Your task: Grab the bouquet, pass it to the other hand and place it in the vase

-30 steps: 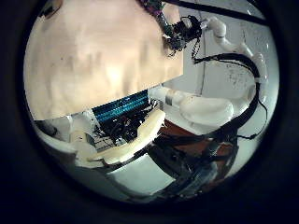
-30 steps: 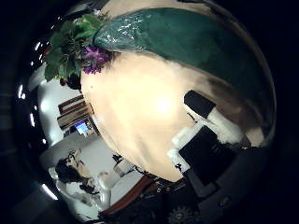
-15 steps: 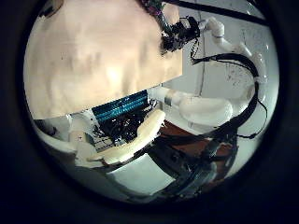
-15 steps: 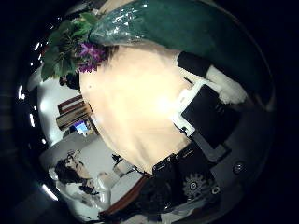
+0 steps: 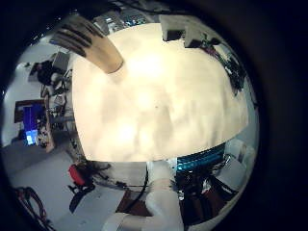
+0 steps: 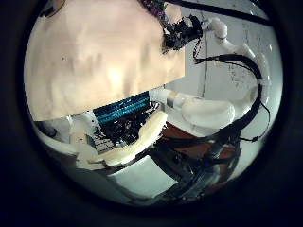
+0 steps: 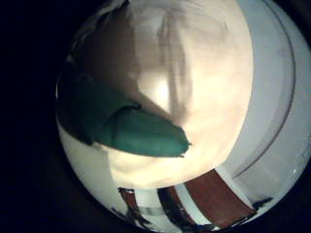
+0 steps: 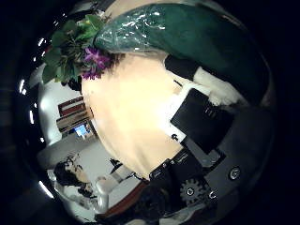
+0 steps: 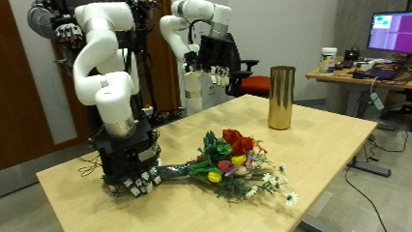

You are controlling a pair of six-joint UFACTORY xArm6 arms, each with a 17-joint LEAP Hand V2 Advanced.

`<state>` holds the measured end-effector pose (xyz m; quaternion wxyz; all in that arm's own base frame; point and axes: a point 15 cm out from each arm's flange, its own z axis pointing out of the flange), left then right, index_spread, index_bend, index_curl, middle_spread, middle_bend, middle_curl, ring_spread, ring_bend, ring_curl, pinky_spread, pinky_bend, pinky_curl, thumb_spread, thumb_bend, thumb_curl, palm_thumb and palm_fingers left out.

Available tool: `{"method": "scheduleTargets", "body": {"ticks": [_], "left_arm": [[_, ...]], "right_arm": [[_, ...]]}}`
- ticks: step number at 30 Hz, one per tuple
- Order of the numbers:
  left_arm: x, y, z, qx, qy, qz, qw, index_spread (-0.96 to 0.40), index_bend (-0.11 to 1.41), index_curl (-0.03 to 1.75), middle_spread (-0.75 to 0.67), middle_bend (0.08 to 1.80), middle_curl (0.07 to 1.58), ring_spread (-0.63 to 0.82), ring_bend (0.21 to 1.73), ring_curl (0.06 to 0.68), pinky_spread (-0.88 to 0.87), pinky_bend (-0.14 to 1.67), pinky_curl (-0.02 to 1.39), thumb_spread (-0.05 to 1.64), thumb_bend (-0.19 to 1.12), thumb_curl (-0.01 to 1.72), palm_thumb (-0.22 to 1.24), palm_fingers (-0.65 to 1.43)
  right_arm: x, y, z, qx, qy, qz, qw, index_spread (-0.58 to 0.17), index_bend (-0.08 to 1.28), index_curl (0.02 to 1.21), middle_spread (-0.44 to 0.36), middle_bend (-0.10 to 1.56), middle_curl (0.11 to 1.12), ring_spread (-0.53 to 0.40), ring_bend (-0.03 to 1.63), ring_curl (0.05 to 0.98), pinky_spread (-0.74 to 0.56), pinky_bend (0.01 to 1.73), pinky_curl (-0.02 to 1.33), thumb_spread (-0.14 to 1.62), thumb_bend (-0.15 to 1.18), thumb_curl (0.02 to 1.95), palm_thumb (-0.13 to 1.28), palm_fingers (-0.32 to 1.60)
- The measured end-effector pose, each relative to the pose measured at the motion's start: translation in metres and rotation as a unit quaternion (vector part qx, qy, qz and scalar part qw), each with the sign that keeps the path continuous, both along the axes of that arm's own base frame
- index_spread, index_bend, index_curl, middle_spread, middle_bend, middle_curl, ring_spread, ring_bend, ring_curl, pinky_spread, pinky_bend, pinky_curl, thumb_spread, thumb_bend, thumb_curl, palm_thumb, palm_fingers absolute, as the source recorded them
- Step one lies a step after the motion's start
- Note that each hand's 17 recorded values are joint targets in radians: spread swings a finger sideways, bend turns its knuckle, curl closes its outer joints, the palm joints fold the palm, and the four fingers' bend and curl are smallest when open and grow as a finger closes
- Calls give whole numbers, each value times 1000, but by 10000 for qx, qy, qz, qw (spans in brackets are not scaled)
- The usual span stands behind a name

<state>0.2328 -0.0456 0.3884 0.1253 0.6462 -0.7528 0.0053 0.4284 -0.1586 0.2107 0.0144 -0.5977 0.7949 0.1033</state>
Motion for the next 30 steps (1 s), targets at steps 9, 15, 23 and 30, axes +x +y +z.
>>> {"method": "scheduleTargets", "body": {"ticks": [9, 15, 23, 30], "left_arm": [[-5, 1, 5, -48, -52, 25, 10000, -34, 183, 377, 145, 185, 325, 378, 410, 182, 330, 226, 302, 934, -30, 311, 278, 281], [-3, -1, 5, -92, -71, 32, 9999, -34, 183, 377, 145, 185, 325, 370, 405, 183, 326, 227, 303, 934, -30, 311, 278, 281], [-4, 2, 5, -108, -49, 91, 9999, -34, 183, 377, 148, 186, 326, 370, 406, 183, 323, 223, 302, 934, -30, 311, 278, 286], [-2, 5, 5, -172, -58, 207, 9996, -34, 182, 375, 140, 187, 326, 369, 413, 183, 308, 226, 303, 940, -29, 311, 279, 291]], "right_arm": [[-2, 3, 42, -65, -405, 24, 9992, -342, 969, 1014, -169, 1280, 839, -206, 1448, 633, -204, 1342, 805, 871, 125, 699, 1254, 1087], [-12, 12, 71, 76, -624, 138, 9979, -326, 979, 1044, -156, 1302, 834, -200, 1459, 644, -187, 1297, 890, 780, 136, 788, 1238, 1084], [-33, 23, 117, 227, -772, 266, 9964, -316, 968, 1069, -149, 1318, 818, -199, 1455, 651, -183, 1240, 999, 685, 122, 889, 1236, 1085], [-56, 47, 161, 573, -1001, 509, 9920, -314, 959, 1082, -146, 1327, 810, -200, 1446, 655, -189, 1194, 1078, 636, 101, 953, 1235, 1095]]}}
